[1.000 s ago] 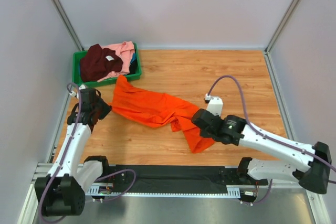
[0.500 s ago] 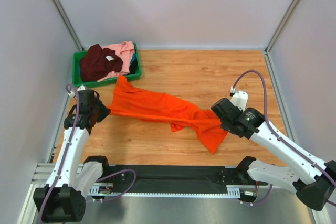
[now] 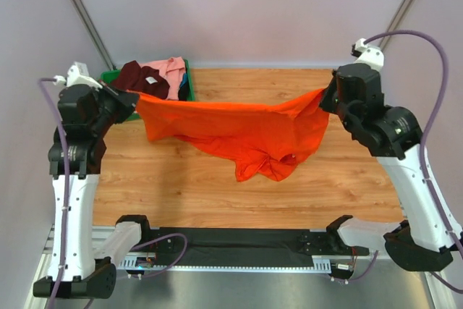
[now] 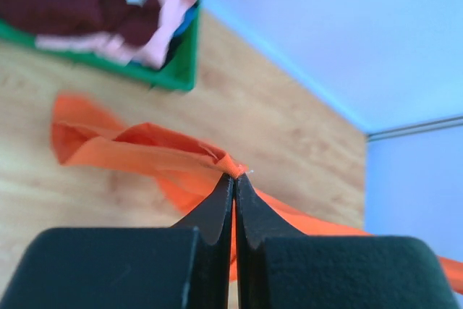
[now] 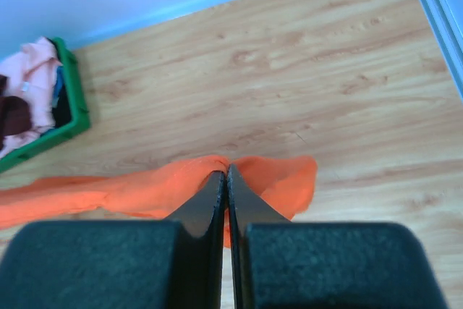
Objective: Fold and stack the t-shirts
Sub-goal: Flatten the tshirt out
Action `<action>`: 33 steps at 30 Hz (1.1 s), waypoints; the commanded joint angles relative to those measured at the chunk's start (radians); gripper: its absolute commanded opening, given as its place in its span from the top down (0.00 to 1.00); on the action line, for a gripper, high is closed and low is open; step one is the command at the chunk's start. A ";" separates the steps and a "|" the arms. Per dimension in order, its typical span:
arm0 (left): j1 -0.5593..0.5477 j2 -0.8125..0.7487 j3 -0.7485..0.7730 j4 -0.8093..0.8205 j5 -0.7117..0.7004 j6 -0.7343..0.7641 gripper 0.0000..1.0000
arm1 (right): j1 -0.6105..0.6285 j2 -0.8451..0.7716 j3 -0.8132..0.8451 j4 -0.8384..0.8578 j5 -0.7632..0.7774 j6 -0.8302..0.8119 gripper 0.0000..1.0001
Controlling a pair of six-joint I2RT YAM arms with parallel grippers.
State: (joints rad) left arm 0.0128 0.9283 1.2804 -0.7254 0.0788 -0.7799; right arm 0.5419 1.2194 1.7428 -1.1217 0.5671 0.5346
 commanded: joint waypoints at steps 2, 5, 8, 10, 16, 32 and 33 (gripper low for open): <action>-0.005 -0.028 0.169 -0.061 0.042 -0.015 1.00 | -0.003 -0.079 0.061 0.056 -0.093 -0.124 1.00; -0.004 -0.080 0.095 -0.088 0.053 -0.021 1.00 | -0.003 -0.095 0.029 -0.068 -0.055 -0.068 1.00; -0.005 -0.143 -0.101 -0.091 0.067 -0.022 1.00 | -0.005 -0.116 -0.118 -0.133 -0.024 -0.015 1.00; -0.004 -0.187 -0.218 -0.066 0.101 -0.022 1.00 | -0.005 -0.124 -0.221 -0.122 -0.077 0.023 1.00; -0.004 -0.198 -0.512 -0.075 0.035 0.031 1.00 | -0.005 -0.155 -0.595 0.028 -0.225 0.113 1.00; -0.004 0.194 -0.526 0.135 -0.014 0.019 1.00 | -0.092 0.618 -0.071 0.120 -0.105 -0.107 0.74; -0.004 0.198 -0.521 0.138 -0.014 0.019 1.00 | -0.094 0.591 -0.090 0.122 -0.130 -0.081 0.66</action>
State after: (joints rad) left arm 0.0109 1.1141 0.7116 -0.6418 0.0692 -0.7753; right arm 0.4500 1.8553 1.6081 -0.9558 0.4614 0.4351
